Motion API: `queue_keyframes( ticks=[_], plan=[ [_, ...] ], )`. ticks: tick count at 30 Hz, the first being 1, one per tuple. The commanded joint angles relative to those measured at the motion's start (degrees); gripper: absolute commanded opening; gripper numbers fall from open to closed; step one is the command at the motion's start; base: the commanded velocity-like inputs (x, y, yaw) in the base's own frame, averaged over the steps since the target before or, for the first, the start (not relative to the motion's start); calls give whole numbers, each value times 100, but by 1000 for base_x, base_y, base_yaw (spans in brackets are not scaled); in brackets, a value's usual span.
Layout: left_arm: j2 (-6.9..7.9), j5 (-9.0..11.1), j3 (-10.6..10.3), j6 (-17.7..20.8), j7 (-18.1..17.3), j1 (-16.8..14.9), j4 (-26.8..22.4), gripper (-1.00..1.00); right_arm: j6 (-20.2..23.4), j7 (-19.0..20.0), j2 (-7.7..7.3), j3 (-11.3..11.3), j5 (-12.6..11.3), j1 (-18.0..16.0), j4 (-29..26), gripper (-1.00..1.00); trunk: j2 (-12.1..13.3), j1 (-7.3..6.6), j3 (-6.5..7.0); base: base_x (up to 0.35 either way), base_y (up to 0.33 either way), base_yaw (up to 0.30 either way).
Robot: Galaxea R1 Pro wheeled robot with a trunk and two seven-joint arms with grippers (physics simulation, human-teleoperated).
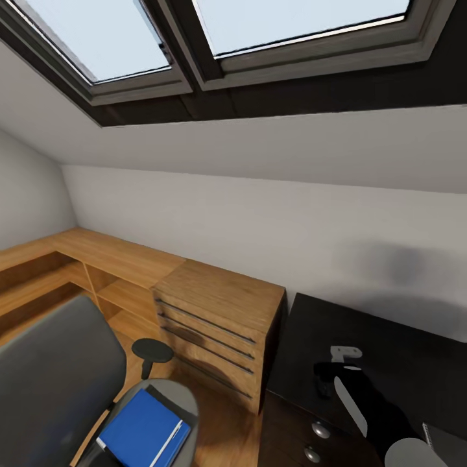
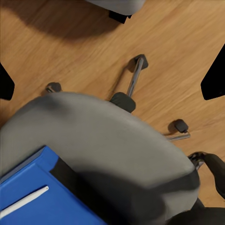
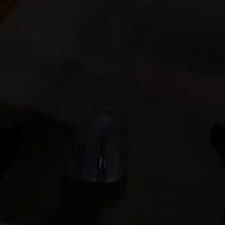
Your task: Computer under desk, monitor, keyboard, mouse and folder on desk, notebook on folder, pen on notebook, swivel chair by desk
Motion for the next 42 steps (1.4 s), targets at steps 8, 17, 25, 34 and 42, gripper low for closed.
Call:
queue_keyframes(
  ticks=[8, 17, 25, 34, 42],
  plan=[
    [0, 63, -41, -18, -32, -5, 4, 100, 23, -47, -8, 34, -63, -5, -3, 100, -8, 3, -10, 91, 0, 0],
    [2, 70, -41, -19, -32, -5, 9, 100, 19, -13, -8, 38, -61, -5, -2, 100, -8, 3, -10, 13, 0, 0],
    [7, 72, -41, -20, -32, -5, 10, 100, 21, 129, -12, 41, -60, -5, -2, 100, -8, 3, -10, 2, 0, 0],
    [-1, 71, -32, -20, -26, -5, 4, 100, 23, 169, -25, 35, -65, -5, -2, 100, -8, 3, -10, 0, 0, 0],
    [-8, 72, -20, -20, -23, -5, 2, 100, 24, 174, -34, 34, -68, -5, -3, 100, -249, 135, -118, 0, 0, 0]
  ],
)
